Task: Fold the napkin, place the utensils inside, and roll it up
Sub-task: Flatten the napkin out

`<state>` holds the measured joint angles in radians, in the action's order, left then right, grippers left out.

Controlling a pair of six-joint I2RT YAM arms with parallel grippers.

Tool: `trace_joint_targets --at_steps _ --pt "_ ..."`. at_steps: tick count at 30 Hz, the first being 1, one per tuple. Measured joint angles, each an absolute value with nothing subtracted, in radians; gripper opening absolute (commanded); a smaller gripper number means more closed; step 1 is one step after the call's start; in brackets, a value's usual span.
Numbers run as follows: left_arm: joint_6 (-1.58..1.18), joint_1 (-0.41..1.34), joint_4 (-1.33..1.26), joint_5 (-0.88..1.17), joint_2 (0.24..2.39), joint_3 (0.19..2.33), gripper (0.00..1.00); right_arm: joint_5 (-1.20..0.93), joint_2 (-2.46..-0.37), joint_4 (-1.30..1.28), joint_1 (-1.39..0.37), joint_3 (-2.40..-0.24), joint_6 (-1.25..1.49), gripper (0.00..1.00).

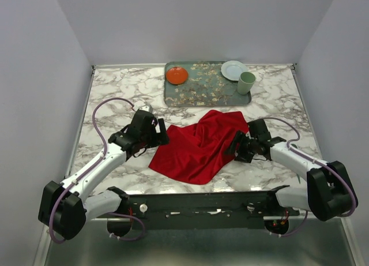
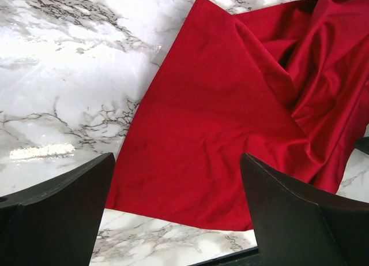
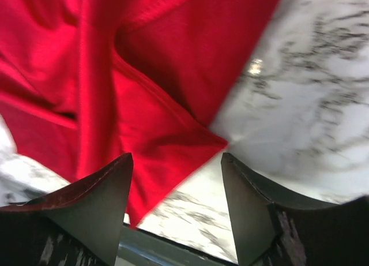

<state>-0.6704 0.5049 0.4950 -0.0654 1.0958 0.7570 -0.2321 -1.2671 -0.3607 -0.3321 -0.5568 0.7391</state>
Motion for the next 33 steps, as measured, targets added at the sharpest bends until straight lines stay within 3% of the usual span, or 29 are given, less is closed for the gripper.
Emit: trace_joint_targets --at_steps 2,5,6,14,17,19,21,22,25,26,28,29,33 --pt "-0.671 0.504 0.492 -0.063 1.094 0.755 0.99 -0.253 -1.262 -0.293 -0.332 -0.531 0.789 0.62" --pt "-0.672 0.502 0.490 -0.057 1.088 0.749 0.99 -0.258 -1.275 -0.212 -0.332 -0.506 0.842 0.23" --pt "-0.672 0.502 0.490 -0.055 1.088 0.749 0.99 -0.255 -1.287 -0.201 -0.332 -0.505 0.851 0.21" --pt "-0.670 0.497 0.486 -0.055 1.074 0.749 0.99 -0.161 -1.151 -0.332 -0.333 -0.464 0.891 0.21" --pt "-0.666 0.491 0.480 -0.055 1.080 0.749 0.99 -0.133 -1.050 -0.398 -0.333 -0.465 0.887 0.48" --pt "-0.658 0.487 0.472 -0.054 1.097 0.750 0.99 -0.118 -0.993 -0.446 -0.333 -0.466 0.877 0.46" --pt "-0.655 0.482 0.467 -0.053 1.116 0.751 0.99 -0.112 -0.955 -0.471 -0.333 -0.466 0.864 0.01" --pt "-0.653 0.478 0.465 -0.051 1.125 0.751 0.99 -0.109 -0.944 -0.479 -0.333 -0.466 0.857 0.01" --pt "-0.647 0.469 0.459 -0.044 1.135 0.751 0.99 -0.109 -0.935 -0.498 -0.333 -0.465 0.859 0.02" --pt "-0.646 0.466 0.457 -0.042 1.134 0.751 0.99 -0.109 -0.930 -0.502 -0.333 -0.463 0.860 0.34" --pt "-0.644 0.464 0.451 -0.039 1.134 0.751 0.99 -0.107 -0.914 -0.498 -0.333 -0.452 0.865 0.61" --pt "-0.643 0.464 0.449 -0.038 1.134 0.751 0.99 -0.104 -0.913 -0.498 -0.333 -0.448 0.865 0.66" --pt "-0.641 0.460 0.443 -0.025 1.134 0.751 0.99 -0.097 -0.981 -0.486 -0.333 -0.447 0.862 0.66"
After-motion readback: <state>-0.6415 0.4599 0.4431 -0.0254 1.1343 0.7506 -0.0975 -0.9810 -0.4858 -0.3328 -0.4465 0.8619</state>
